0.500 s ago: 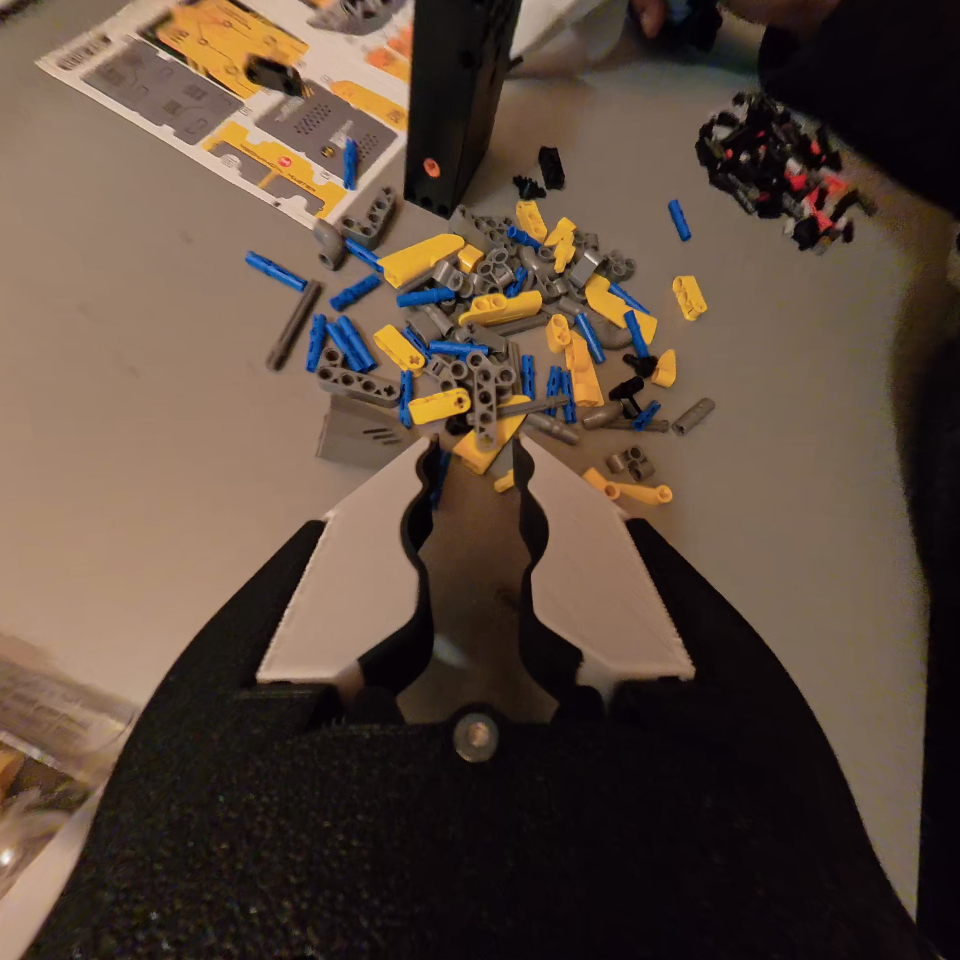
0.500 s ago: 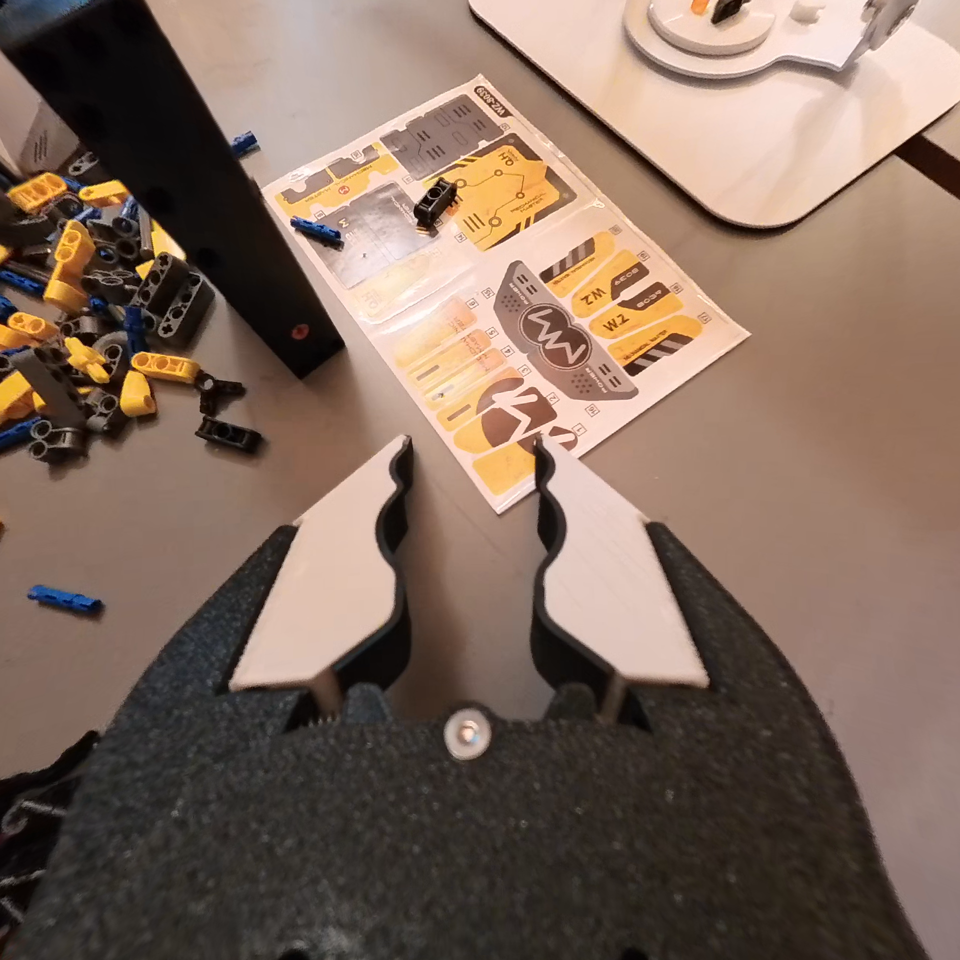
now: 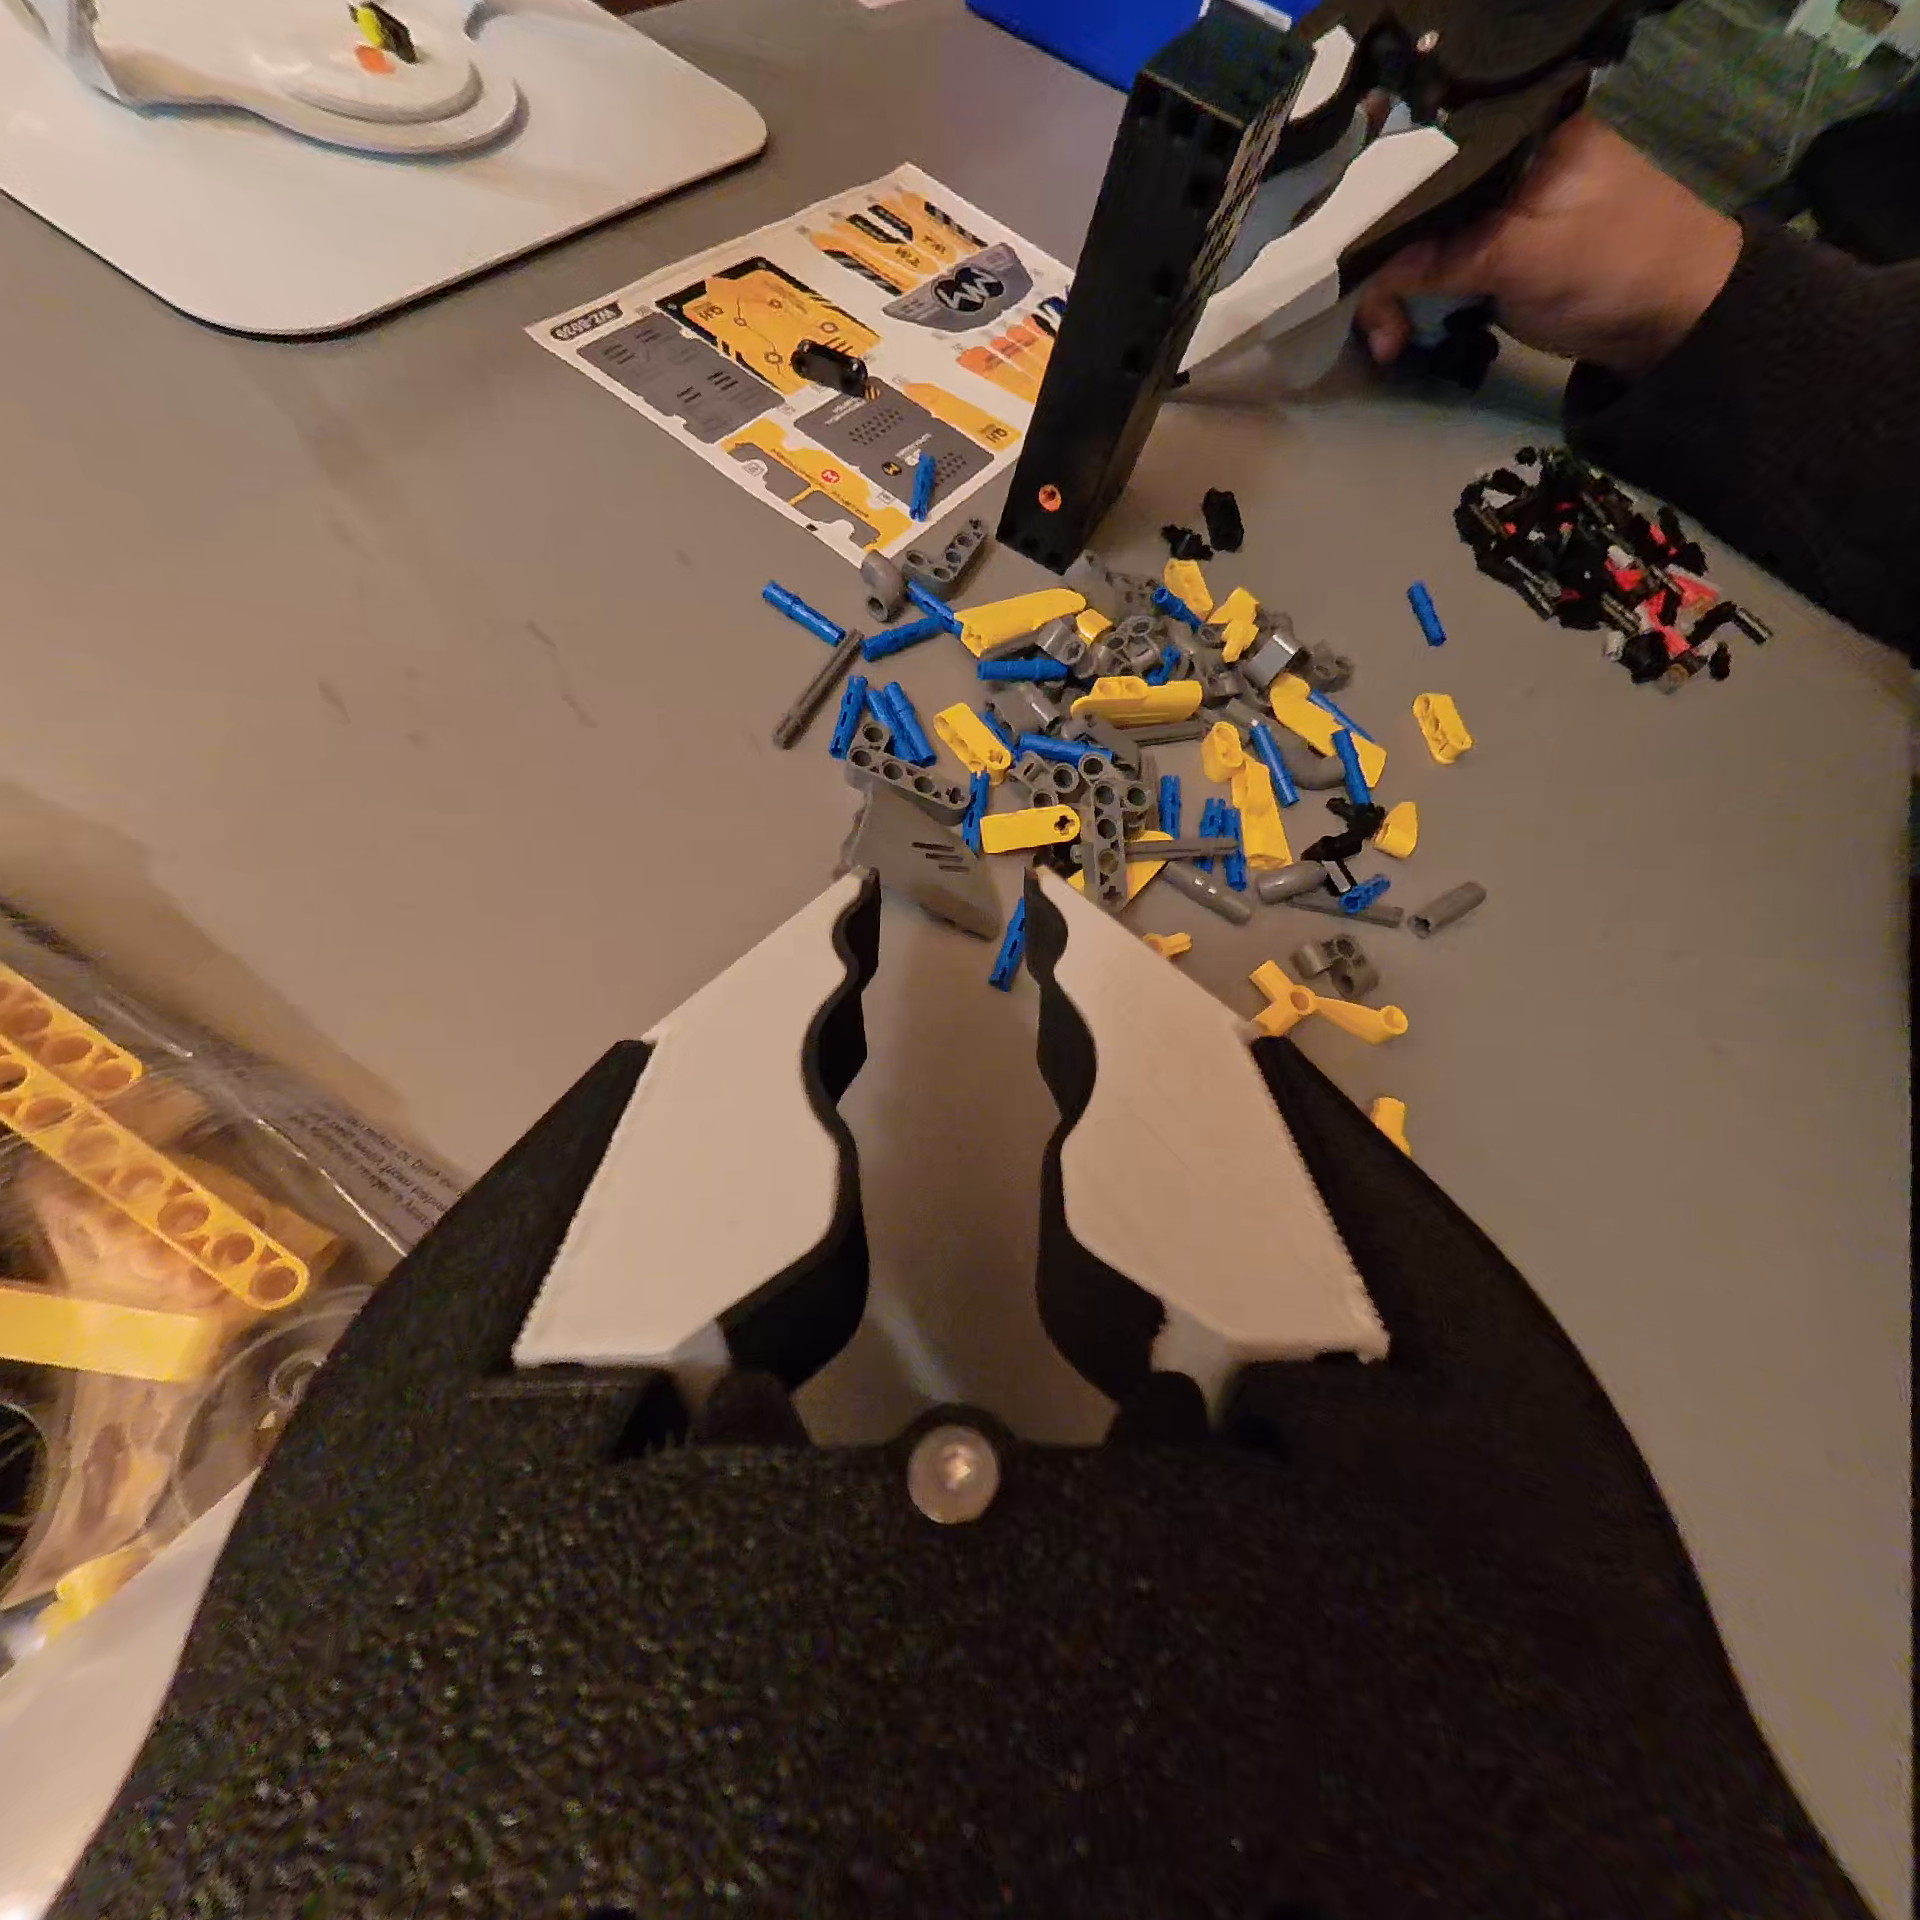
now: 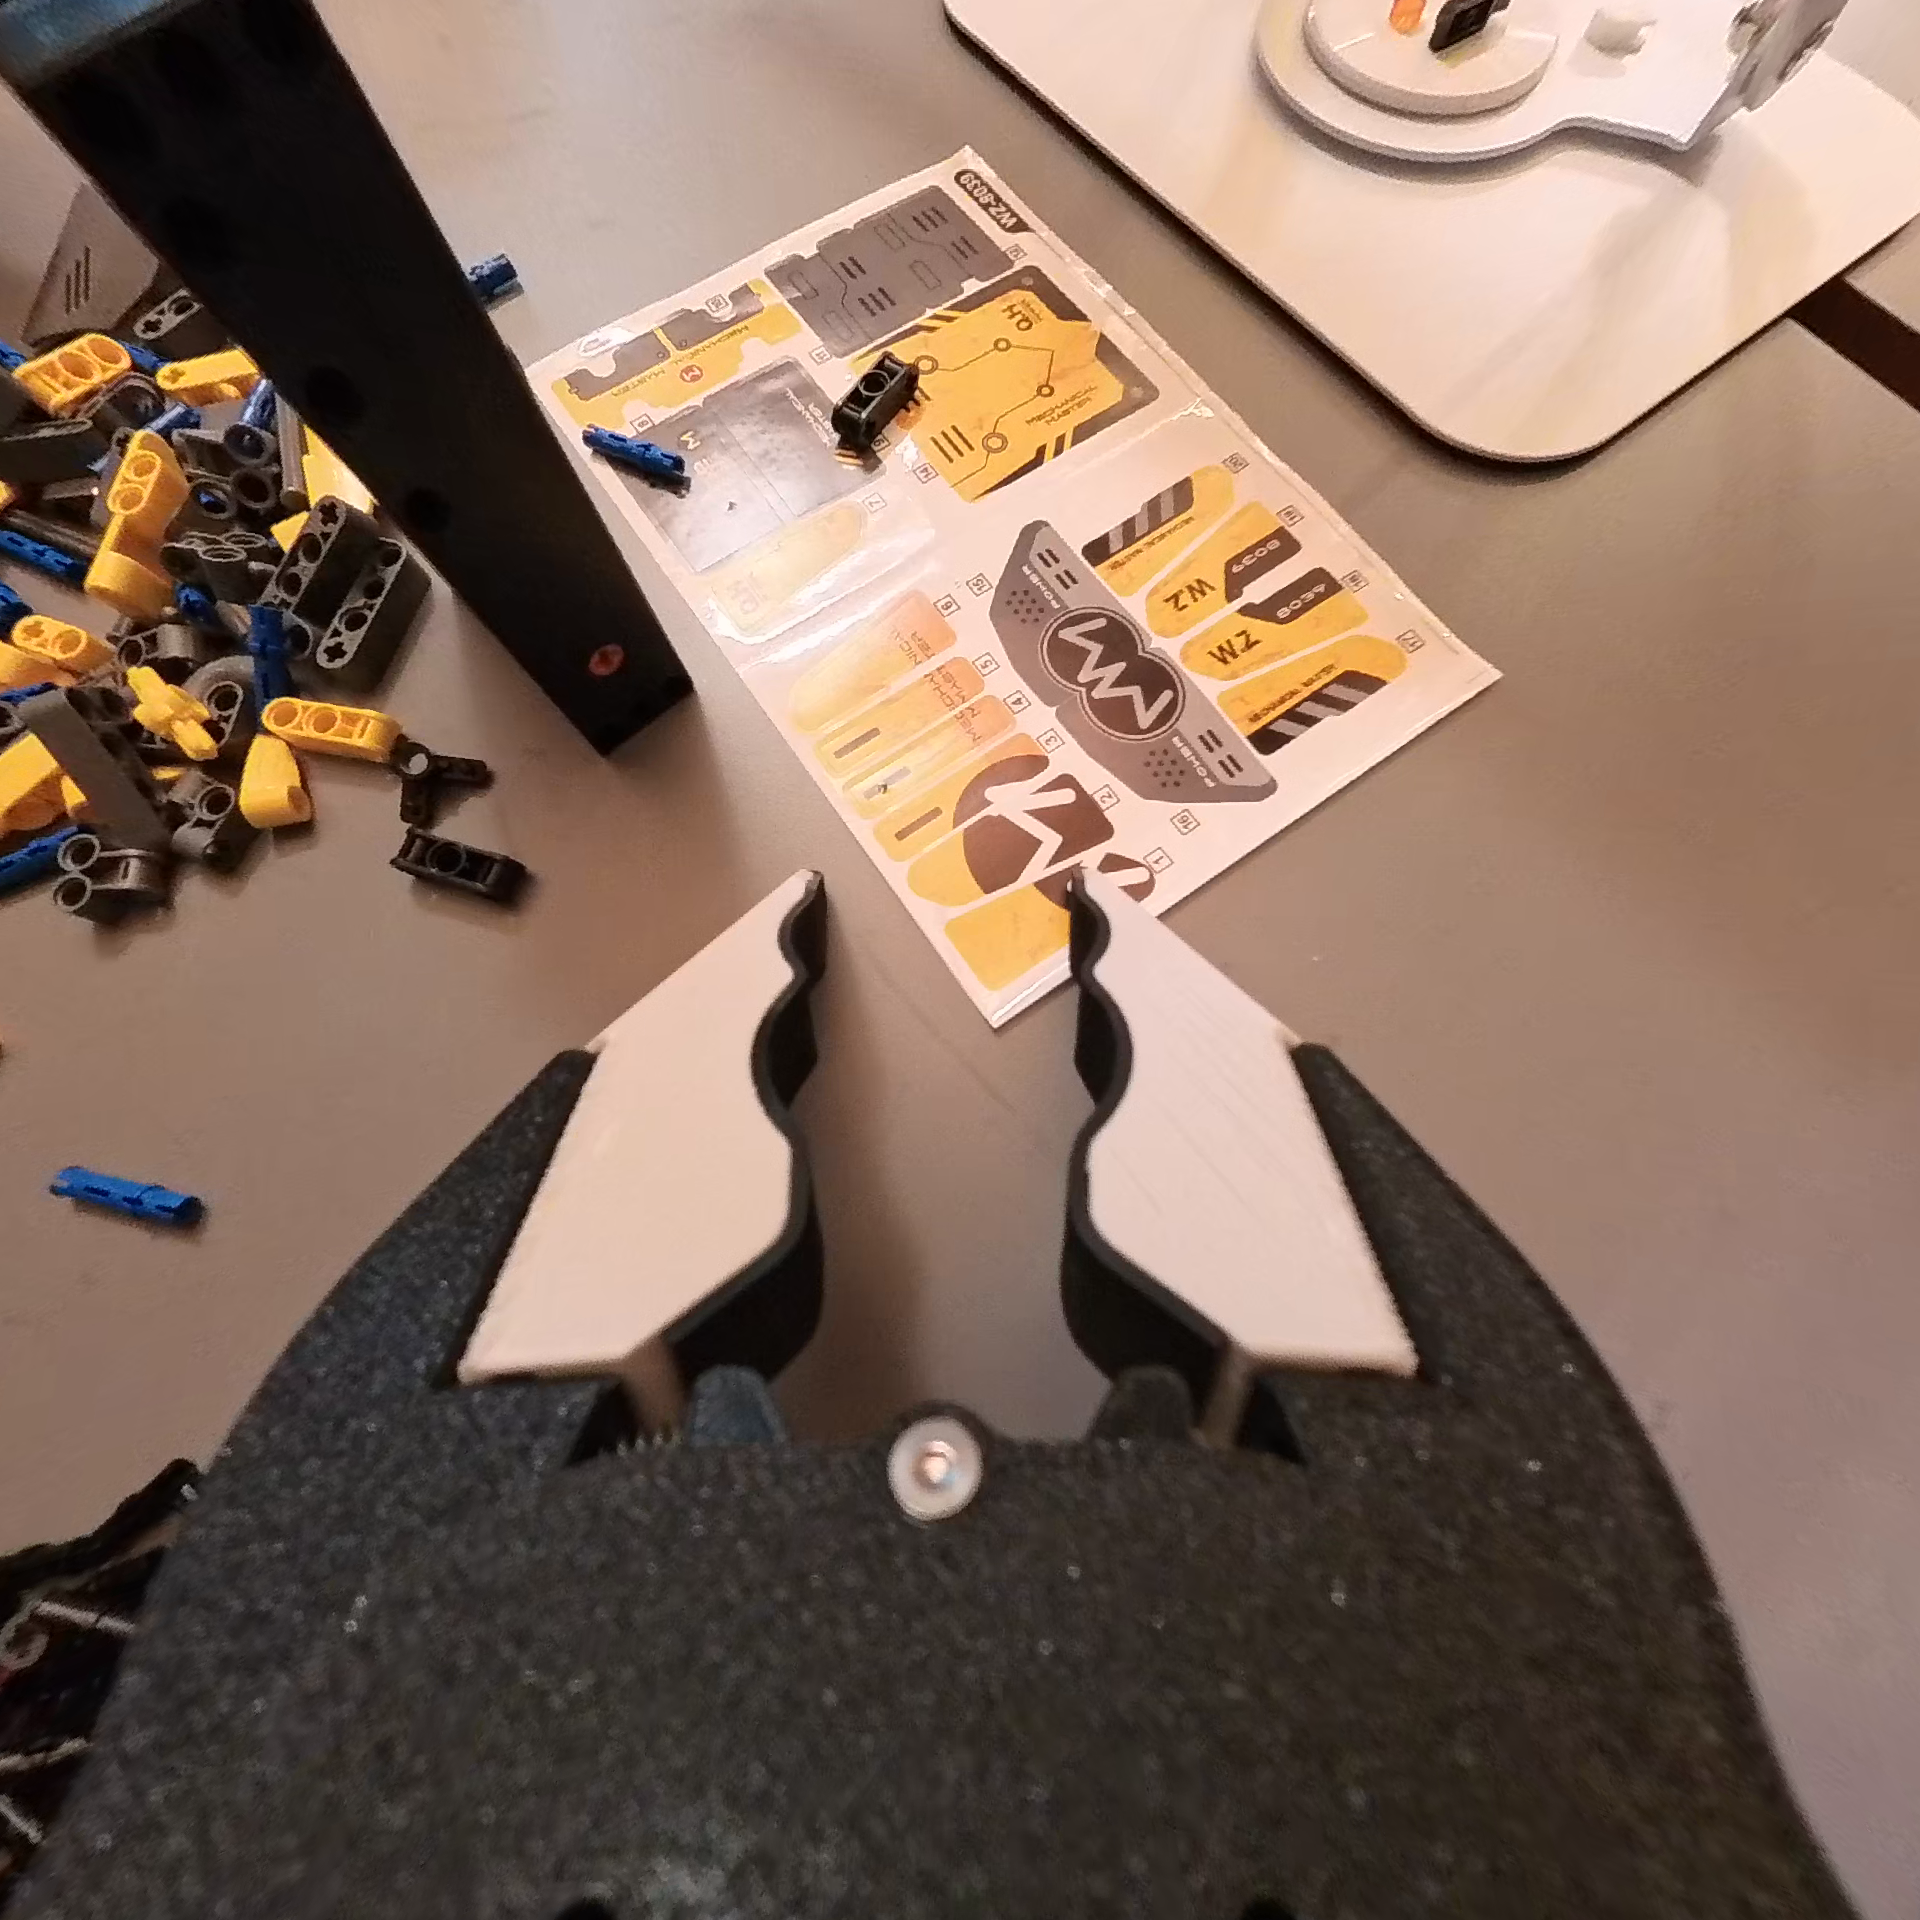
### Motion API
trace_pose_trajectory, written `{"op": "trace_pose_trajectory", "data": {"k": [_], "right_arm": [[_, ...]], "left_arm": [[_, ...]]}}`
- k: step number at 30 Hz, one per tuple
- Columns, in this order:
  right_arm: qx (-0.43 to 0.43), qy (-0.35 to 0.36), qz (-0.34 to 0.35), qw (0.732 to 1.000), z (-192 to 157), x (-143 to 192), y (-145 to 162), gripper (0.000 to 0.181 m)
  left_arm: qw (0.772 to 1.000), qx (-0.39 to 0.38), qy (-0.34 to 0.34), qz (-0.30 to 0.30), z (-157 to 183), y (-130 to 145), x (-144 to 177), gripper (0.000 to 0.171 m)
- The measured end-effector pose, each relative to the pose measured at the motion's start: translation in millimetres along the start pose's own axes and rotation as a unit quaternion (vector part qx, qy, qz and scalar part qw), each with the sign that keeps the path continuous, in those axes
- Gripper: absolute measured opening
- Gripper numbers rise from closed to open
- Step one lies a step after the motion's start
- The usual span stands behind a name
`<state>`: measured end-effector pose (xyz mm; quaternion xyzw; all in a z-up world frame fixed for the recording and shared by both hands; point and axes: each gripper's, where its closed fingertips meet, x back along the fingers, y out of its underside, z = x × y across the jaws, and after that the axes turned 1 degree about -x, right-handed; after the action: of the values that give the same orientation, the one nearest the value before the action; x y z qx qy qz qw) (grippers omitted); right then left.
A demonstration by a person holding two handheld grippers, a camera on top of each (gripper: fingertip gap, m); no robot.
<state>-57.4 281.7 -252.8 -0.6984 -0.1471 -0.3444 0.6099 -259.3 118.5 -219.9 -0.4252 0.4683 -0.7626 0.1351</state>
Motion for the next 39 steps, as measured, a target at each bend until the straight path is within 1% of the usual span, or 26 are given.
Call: {"op": "trace_pose_trajectory", "data": {"k": [3,11,18,24,30,34,39], "right_arm": [[0.000,0.001,0.000,1.000,0,0,0,0.046],[-0.003,0.012,0.000,1.000,3,0,0,0.047],[-0.002,0.013,0.000,1.000,3,0,0,0.047],[-0.003,0.013,0.000,1.000,3,0,0,0.047],[-0.002,0.013,0.000,1.000,3,-1,0,0.047],[-0.002,0.013,0.000,1.000,3,-1,0,0.047],[-0.002,0.013,0.000,1.000,3,-1,0,0.047]], "left_arm": [[1.000,0.004,0.000,0.001,-1,0,0,0.026],[0.999,-0.008,-0.024,0.038,-1,-12,4,0.027],[0.997,-0.040,-0.055,0.021,0,-8,-2,0.027],[0.994,-0.011,-0.045,0.094,9,-26,11,0.027],[0.992,-0.013,-0.057,0.107,13,-27,15,0.026],[0.993,-0.014,-0.058,0.105,15,-26,13,0.026],[0.989,0.019,-0.024,0.147,21,-37,21,0.027]]}}
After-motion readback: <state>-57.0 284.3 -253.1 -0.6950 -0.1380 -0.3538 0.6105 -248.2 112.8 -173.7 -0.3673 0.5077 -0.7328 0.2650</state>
